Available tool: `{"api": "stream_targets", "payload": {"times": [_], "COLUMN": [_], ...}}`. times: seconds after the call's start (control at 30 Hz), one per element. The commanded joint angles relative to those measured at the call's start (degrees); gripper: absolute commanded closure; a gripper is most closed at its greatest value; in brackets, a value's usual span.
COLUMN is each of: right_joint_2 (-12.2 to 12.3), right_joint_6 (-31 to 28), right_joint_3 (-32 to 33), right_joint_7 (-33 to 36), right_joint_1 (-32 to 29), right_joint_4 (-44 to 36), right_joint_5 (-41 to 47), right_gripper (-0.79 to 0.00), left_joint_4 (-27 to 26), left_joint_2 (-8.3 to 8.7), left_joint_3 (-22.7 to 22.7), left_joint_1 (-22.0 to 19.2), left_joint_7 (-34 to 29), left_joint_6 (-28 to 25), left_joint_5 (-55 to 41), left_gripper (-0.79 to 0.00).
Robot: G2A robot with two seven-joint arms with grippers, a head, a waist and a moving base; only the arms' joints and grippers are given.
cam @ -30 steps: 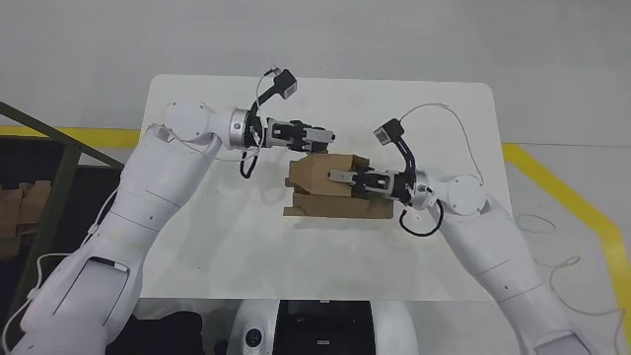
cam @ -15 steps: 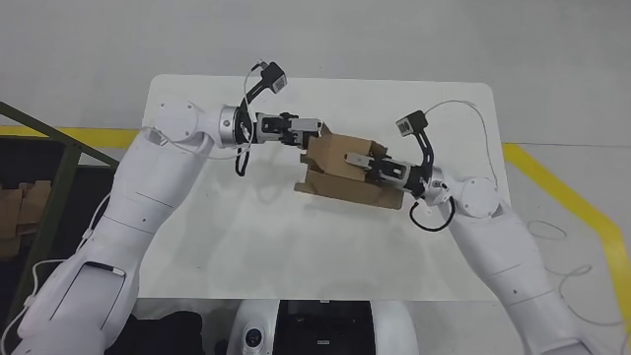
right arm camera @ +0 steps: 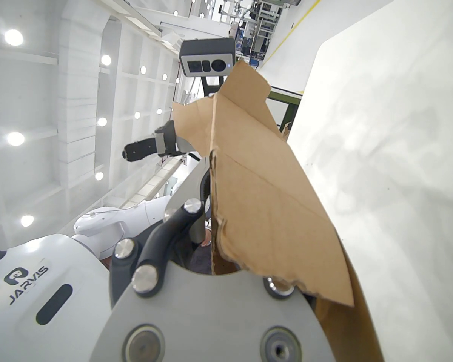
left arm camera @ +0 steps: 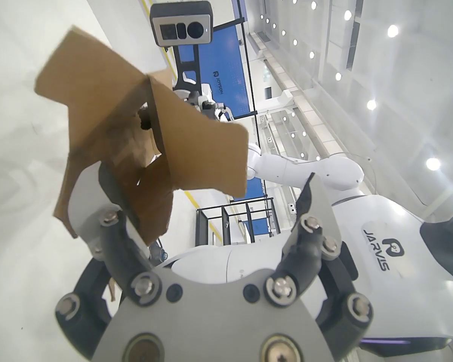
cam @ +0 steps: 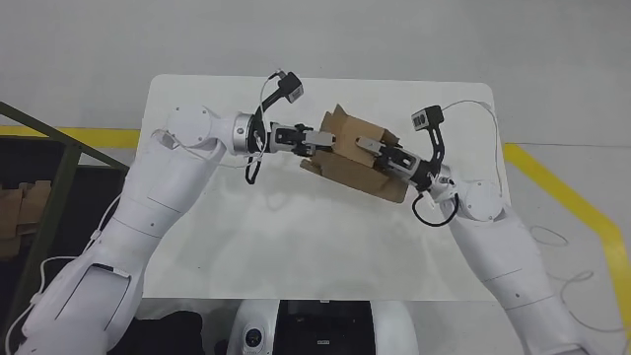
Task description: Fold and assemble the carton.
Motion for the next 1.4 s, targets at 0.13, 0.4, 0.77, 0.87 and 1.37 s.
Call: {"api": "stream_targets", "payload": {"times": [0.13, 0.4, 0.77, 0.87, 1.37], "right_joint_2": [-0.25, -0.85, -1.08, -1.13, -1.54], "right_joint_6": [-0.46, -0.60, -0.96, -1.09, -1.29], "right_joint_3": [0.33, -0.77, -0.24, -0.06, 0.48], "right_joint_7": [-2.89, -5.97, -7.57, -7.88, -11.82], "right_joint_1": [0.19, 1.13, 0.75, 0.58, -0.47], "right_joint_4": [0.88, 0.99, 1.21, 0.97, -0.45], "right_joint_5": [-0.53, -2.66, -3.68, -3.84, -5.59], "right_gripper": [0.000, 0.000, 0.000, 0.000, 0.000], "left_joint_4": [-0.60, -1.82, -1.96, -2.55, -6.61], "left_joint_2": [-0.04, -0.12, 0.07, 0.25, 0.50], "left_joint_3": [0.22, 0.47, -0.66, -1.30, -1.91], "left_joint_1": [0.44, 0.72, 0.89, 1.34, 2.92], "left_joint_7": [-0.62, -0.74, -0.34, -0.53, -2.03], "left_joint_6": [0.20, 0.77, 0.78, 0.93, 1.63], "left_joint_5": [-0.05, 0.14, 0.93, 0.80, -0.54], "left_gripper": [-0.785, -0.785, -0.785, -0.785, -0.785]}}
